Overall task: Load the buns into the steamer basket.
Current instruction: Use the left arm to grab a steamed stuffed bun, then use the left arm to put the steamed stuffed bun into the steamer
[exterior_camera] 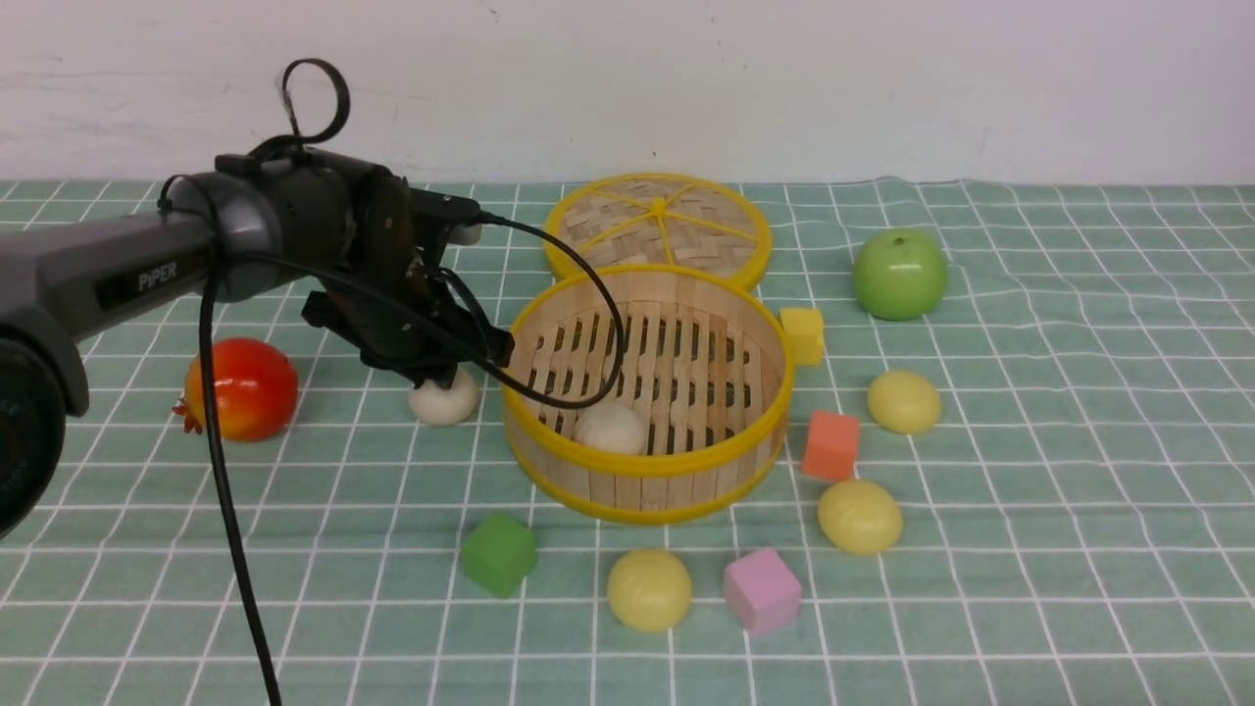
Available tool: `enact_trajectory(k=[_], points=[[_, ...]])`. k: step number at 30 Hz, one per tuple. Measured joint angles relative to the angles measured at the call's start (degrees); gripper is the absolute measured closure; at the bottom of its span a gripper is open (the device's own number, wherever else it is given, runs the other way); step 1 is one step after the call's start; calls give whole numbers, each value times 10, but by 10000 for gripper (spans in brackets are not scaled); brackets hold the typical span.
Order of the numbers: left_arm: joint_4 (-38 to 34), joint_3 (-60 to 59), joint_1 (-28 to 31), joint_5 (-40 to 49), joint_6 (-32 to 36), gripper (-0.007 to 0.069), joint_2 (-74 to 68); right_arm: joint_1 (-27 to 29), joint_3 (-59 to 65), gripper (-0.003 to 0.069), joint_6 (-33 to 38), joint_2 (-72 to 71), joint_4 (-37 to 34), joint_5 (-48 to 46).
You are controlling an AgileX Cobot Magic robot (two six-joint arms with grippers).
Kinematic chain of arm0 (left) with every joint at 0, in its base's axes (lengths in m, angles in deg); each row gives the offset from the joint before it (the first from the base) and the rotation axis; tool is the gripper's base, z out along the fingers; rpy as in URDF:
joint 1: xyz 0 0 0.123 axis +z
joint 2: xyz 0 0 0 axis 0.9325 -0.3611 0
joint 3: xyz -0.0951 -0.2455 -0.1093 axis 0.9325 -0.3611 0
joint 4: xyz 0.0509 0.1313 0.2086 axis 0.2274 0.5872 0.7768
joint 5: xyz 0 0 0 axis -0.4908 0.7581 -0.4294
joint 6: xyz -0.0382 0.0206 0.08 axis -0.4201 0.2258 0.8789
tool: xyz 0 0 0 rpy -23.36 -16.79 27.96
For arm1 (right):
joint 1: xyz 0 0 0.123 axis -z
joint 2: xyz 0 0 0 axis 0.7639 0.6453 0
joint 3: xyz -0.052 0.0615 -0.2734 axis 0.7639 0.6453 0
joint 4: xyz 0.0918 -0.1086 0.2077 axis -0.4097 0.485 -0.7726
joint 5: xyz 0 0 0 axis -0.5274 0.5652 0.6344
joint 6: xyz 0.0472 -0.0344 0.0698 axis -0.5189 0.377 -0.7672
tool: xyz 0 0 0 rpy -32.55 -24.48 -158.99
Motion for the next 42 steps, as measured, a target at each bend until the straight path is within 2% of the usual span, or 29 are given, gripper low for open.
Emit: enact_trajectory(k=[1,3,13,18,23,26,32,36,41,42], points=[[0,0,0,4,0,605,0,0,0,419,0,0,0,0],[1,0,0,9,0,636,5,0,0,419,0,0,0,0],[-31,-1,0,35,13,638,113,0,0,419,0,0,0,0],[-129,-1,-5,51,83,638,156,0,0,419,0,0,0,0],[-207,0,-48,44,153,638,142,0,0,419,0,0,0,0],[-212,0,-67,16,159,638,113,0,0,419,0,0,0,0],[-207,0,-67,-40,161,636,57,0,0,419,0,0,0,0],[-203,-1,-67,-53,161,606,38,0,0,419,0,0,0,0],[-181,-1,-67,-57,143,454,34,0,0,419,0,0,0,0],[-172,-1,-67,-57,130,402,34,0,0,419,0,0,0,0]])
